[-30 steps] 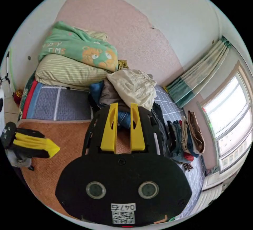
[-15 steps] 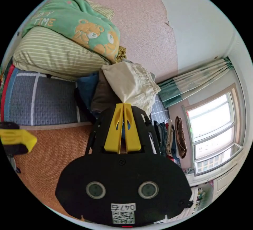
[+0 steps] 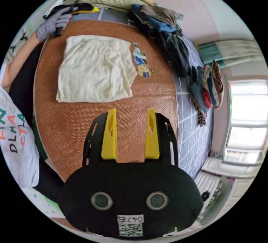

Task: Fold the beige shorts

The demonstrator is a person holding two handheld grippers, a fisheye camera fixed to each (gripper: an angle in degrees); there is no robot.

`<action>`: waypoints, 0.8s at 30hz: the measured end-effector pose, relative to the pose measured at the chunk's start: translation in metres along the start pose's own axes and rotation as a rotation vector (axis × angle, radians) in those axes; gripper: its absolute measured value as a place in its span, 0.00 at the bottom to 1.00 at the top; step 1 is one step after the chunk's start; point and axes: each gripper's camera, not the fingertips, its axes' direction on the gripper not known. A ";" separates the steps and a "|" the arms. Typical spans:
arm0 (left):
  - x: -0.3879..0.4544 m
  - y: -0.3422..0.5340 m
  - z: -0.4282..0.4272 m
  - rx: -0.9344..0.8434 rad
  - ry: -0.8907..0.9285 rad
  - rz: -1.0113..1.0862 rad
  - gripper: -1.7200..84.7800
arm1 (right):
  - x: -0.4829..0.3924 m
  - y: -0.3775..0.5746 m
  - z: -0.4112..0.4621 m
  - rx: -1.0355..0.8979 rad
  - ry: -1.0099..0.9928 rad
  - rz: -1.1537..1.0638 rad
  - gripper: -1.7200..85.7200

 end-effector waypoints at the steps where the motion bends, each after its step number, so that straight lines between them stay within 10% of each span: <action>1: 0.012 -0.003 0.017 -0.070 0.073 0.066 0.02 | -0.001 0.018 -0.001 0.011 0.001 0.060 0.15; 9: 0.123 0.007 0.072 -0.282 0.114 0.408 0.01 | -0.157 0.122 -0.043 0.472 -0.202 0.355 0.06; 19: 0.158 -0.005 0.102 -0.298 0.078 0.392 0.01 | -0.260 0.052 0.046 0.307 -0.111 0.249 0.07; 24: 0.181 -0.017 0.098 -0.236 0.074 0.404 0.01 | -0.244 0.189 0.042 0.453 -0.188 0.445 0.03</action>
